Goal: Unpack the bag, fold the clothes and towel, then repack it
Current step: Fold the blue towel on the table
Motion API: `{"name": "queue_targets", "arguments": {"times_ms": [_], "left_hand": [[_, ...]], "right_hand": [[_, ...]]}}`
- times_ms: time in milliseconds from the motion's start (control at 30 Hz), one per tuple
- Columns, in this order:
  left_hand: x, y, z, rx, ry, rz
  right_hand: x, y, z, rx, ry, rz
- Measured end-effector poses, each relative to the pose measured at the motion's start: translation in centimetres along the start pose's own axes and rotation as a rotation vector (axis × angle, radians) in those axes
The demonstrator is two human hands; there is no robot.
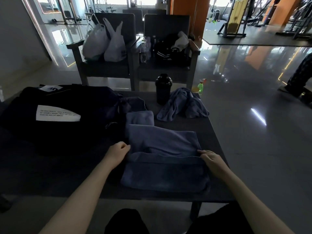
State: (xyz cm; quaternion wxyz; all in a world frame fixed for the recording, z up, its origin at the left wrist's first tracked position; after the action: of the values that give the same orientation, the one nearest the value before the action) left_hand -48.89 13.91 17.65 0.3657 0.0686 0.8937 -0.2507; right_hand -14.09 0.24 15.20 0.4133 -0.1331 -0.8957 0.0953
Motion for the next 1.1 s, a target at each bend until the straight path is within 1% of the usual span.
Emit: {"name": "queue_targets", "arguments": {"times_ms": [67, 133, 200, 300, 400, 467, 567, 667, 767, 900, 1000, 1100], "left_hand": [[0.4, 0.6, 0.8, 0.030, -0.070, -0.075], [0.2, 0.9, 1.7, 0.065, -0.046, -0.098], [-0.2, 0.9, 2.5, 0.086, 0.028, -0.095], [-0.3, 0.6, 2.5, 0.059, 0.079, -0.106], [0.2, 0.3, 2.6, 0.080, 0.029, -0.100], [0.4, 0.0, 2.7, 0.070, -0.037, -0.086], [0.1, -0.9, 2.4, -0.023, -0.162, -0.052], [-0.2, -1.5, 2.5, -0.040, -0.213, -0.033], [0.5, -2.1, 2.1, -0.104, -0.126, -0.070], [2.1, -2.7, 1.6, -0.178, -0.079, -0.151], [3.1, -3.3, 2.6, -0.134, 0.005, -0.223], [3.3, -4.2, 3.8, -0.108, 0.121, -0.233]], "right_hand": [[-0.1, 0.0, -0.1, -0.022, 0.131, 0.019], [-0.1, 0.0, 0.0, -0.041, 0.206, 0.021], [0.4, 0.0, 0.2, -0.011, 0.117, -0.008], [0.8, -0.5, 0.8, 0.056, -0.078, -0.066], [0.9, -1.3, 1.3, 0.003, -0.219, -0.099], [0.8, -1.9, 2.1, -0.010, -0.304, -0.068], [0.4, -2.7, 3.2, 0.008, -0.441, 0.053], [0.9, -3.5, 3.9, -0.001, -0.493, 0.156], [1.0, -4.2, 4.9, -0.011, -0.468, 0.245], [1.3, -4.4, 5.2, -0.098, -0.608, 0.256], [1.5, -4.2, 5.0, -0.116, -0.617, 0.221], [0.9, -3.8, 5.0, -0.069, -0.602, 0.215]]}}
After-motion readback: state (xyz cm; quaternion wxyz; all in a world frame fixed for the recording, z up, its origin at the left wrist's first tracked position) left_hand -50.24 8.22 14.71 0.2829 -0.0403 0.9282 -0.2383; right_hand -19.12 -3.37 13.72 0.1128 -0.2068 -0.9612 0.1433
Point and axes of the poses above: each hand's wrist, its own y-axis towards the middle knuckle, its own z-axis out of the palm, x = y × z, the point moved 8 cm from there along y, towards the middle knuckle, and after that the axes turned 12 degrees about x, right-handed, at the moved point
